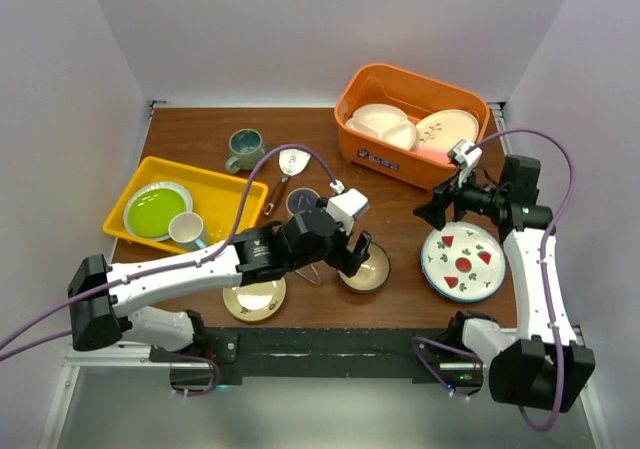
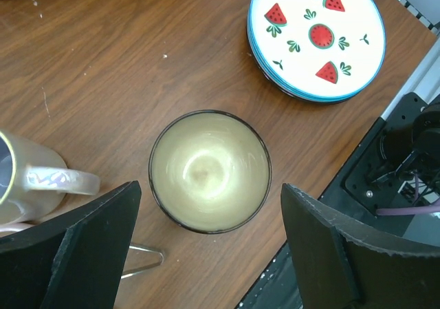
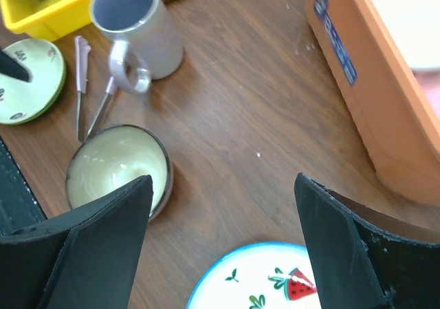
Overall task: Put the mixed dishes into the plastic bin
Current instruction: Pick up the plate at the center of the board.
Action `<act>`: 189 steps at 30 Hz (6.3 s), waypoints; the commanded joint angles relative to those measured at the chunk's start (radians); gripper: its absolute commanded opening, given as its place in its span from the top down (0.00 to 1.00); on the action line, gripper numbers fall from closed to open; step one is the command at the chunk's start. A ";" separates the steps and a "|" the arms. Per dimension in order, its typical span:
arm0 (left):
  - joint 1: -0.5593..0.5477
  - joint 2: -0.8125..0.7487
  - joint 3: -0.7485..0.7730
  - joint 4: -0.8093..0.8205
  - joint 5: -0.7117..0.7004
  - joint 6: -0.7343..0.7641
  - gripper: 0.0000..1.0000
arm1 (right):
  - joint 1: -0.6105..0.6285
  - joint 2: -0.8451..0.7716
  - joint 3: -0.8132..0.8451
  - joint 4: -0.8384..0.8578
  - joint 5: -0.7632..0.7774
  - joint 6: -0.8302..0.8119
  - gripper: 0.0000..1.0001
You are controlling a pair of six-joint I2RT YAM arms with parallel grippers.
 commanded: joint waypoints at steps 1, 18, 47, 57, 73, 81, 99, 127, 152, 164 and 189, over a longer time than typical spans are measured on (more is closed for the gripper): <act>-0.005 -0.043 -0.012 0.056 -0.032 0.068 0.12 | -0.072 0.122 0.118 -0.145 0.033 -0.073 0.14; 0.114 -0.226 -0.240 0.229 0.103 0.142 0.07 | -0.416 0.346 0.212 -0.405 0.363 -0.413 0.17; 0.114 -0.295 -0.306 0.280 0.190 -0.010 0.08 | -0.449 0.490 0.032 -0.218 0.543 -0.508 0.46; 0.114 -0.284 -0.305 0.290 0.209 -0.016 0.08 | -0.449 0.539 0.029 -0.244 0.524 -0.549 0.59; 0.114 -0.205 -0.240 0.336 0.264 -0.001 0.08 | -0.449 0.519 0.077 -0.355 0.380 -0.571 0.99; 0.116 -0.127 -0.179 0.355 0.293 0.001 0.08 | -0.449 0.522 0.106 -0.428 0.303 -0.581 1.00; 0.113 0.134 0.016 0.333 0.304 -0.010 0.09 | -0.449 0.590 0.147 -0.435 0.216 -0.548 1.00; 0.113 0.697 0.433 0.188 0.296 -0.136 0.17 | -0.448 0.619 0.104 -0.402 0.162 -0.506 1.00; 0.140 0.812 0.453 0.304 0.565 -0.215 0.57 | -0.432 0.594 0.107 -0.447 0.096 -0.531 1.00; 0.162 0.793 0.459 0.316 0.580 -0.231 1.00 | -0.431 0.602 0.165 -0.625 0.021 -0.707 1.00; 0.214 0.467 0.281 0.536 0.543 -0.196 1.00 | -0.403 0.479 0.262 -0.751 0.010 -0.756 0.15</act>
